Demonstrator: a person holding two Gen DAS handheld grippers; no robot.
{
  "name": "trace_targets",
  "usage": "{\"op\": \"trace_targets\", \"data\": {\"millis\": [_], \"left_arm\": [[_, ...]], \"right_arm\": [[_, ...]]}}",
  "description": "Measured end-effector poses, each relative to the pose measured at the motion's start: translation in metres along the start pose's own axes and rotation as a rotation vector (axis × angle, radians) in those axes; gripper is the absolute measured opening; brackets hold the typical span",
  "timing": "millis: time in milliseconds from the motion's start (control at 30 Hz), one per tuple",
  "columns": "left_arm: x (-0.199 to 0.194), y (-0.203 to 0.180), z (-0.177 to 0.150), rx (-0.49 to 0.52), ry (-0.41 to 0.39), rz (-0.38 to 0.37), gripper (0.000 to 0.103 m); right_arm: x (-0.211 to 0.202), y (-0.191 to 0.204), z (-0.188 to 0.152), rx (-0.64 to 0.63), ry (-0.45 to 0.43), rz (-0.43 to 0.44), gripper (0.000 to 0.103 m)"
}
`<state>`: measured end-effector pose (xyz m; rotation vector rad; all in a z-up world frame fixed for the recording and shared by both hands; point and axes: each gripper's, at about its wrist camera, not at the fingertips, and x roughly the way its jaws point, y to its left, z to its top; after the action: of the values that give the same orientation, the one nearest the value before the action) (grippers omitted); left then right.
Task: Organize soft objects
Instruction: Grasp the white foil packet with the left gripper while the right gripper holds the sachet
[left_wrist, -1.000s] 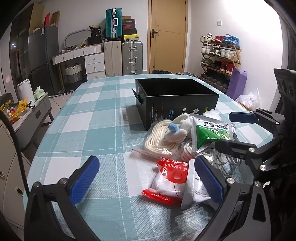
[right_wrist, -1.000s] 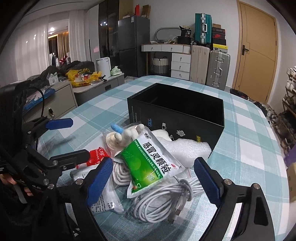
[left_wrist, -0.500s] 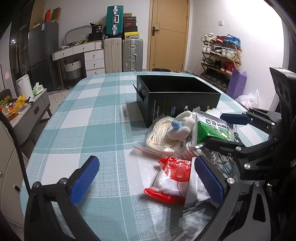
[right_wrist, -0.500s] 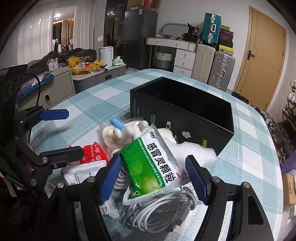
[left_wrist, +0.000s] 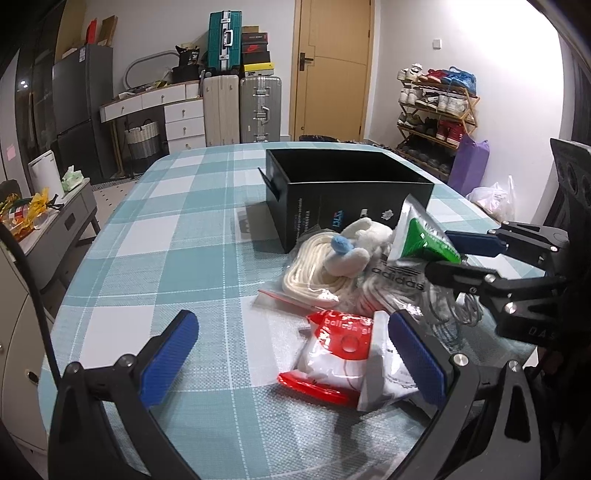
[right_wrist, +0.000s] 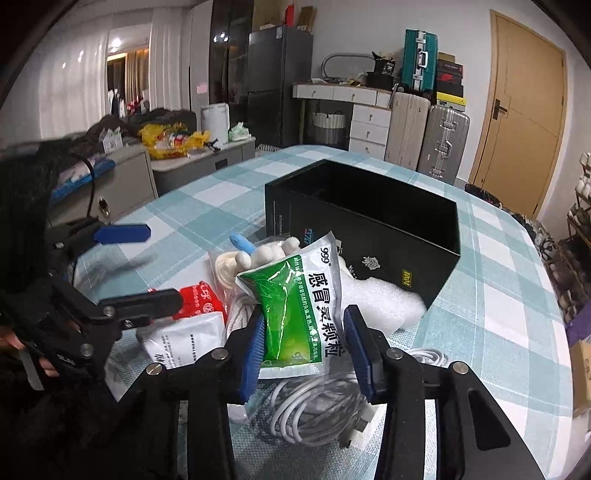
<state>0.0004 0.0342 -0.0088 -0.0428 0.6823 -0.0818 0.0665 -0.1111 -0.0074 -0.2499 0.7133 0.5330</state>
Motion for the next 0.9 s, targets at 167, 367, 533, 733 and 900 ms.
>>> {"op": "trace_targets", "data": {"millis": [167,367,533,733,900], "left_arm": [[-0.003,-0.010,-0.001,0.038,-0.006,-0.020,0.103],[-0.010,-0.036,-0.007,0.177,-0.028,-0.029,0.103],[-0.009,-0.057,-0.015,0.262,-0.009,-0.052,0.103],[-0.011,-0.077,-0.020,0.353,0.004,-0.063,0.102],[-0.009,-0.089,-0.026,0.424,0.014,-0.055,0.102]], "right_arm": [[-0.021,-0.004,-0.007,0.037,-0.038,-0.009,0.042],[-0.045,-0.009,-0.019,0.085,-0.058,-0.021,0.042],[-0.056,-0.011,-0.025,0.101,-0.061,-0.033,0.042],[-0.061,-0.014,-0.030,0.120,-0.062,-0.037,0.042],[-0.060,-0.016,-0.033,0.132,-0.056,-0.036,0.042]]}}
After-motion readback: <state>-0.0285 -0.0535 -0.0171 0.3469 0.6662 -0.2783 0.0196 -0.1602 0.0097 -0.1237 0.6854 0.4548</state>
